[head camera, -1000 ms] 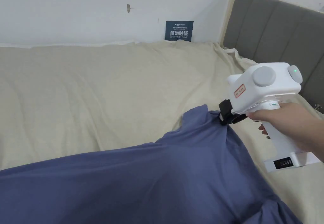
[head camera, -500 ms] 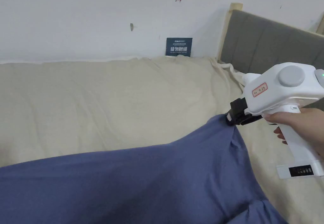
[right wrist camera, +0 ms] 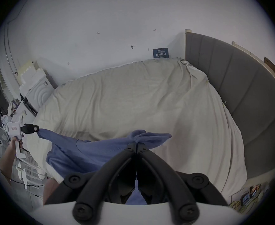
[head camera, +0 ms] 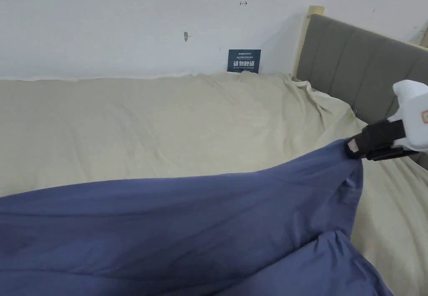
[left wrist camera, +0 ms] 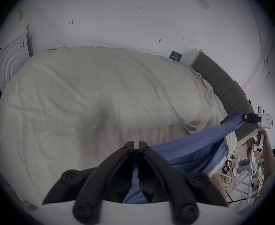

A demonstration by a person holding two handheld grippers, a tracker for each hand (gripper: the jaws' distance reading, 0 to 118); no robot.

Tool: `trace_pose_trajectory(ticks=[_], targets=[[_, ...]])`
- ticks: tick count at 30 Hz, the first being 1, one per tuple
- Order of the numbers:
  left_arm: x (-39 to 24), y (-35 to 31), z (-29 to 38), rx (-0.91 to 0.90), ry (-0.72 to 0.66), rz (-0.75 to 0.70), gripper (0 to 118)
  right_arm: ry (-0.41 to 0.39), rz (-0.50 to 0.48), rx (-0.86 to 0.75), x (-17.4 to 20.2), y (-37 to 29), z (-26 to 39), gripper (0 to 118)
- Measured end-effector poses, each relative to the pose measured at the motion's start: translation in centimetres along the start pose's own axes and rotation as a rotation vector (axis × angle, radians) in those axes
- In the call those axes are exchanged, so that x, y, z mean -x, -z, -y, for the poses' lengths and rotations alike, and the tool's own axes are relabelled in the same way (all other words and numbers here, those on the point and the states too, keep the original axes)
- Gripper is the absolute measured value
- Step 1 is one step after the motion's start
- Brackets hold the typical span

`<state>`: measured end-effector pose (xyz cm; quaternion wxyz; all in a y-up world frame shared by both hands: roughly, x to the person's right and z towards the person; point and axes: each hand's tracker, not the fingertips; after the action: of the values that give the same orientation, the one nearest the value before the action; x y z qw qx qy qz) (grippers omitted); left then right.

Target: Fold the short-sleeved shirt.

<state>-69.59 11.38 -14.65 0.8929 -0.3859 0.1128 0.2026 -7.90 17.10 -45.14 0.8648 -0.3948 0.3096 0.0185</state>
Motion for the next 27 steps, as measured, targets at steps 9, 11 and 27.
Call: trace_pose_trajectory(ticks=[9,11,27], targets=[[2.8,1.0,10.0,0.021,-0.070,0.046,6,0.127,-0.047,0.065,-3.0,2.3,12.1,0],[2.8,2.3,12.4,0.042,-0.119,0.031,6,0.152,-0.028,0.089,-3.7,4.7,15.1,0],[-0.6,-3.5,14.2,-0.189,-0.041,-0.027,109,0.203,0.012,-0.166,-2.2,0.2,15.6,117]])
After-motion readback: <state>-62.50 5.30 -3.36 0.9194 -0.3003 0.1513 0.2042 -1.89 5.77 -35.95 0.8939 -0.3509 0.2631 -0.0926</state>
